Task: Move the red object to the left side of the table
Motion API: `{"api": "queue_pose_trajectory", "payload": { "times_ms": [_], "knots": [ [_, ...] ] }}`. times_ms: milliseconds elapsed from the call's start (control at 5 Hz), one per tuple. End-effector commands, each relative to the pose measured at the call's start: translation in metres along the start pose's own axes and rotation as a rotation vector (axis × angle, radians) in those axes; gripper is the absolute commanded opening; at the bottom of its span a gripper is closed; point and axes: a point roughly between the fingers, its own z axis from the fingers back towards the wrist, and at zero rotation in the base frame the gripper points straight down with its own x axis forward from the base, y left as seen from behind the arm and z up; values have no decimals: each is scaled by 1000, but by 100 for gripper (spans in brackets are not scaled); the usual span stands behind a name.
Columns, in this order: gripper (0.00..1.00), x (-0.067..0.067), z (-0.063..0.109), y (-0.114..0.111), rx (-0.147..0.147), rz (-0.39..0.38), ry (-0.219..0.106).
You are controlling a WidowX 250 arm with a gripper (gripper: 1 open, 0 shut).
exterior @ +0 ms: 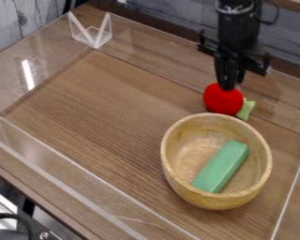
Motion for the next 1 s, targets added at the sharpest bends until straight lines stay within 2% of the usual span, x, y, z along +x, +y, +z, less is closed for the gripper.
{"api": "queue_pose_trajectory", "payload": {
  "times_ms": [0, 200, 600, 800],
  "knots": [
    [0, 1, 37, 17, 23, 33, -99],
    [0, -6, 50, 36, 40, 77, -122],
    [0, -40, 67, 123, 88, 243, -146],
    [0, -19, 52, 80, 65, 156, -131]
  ]
}}
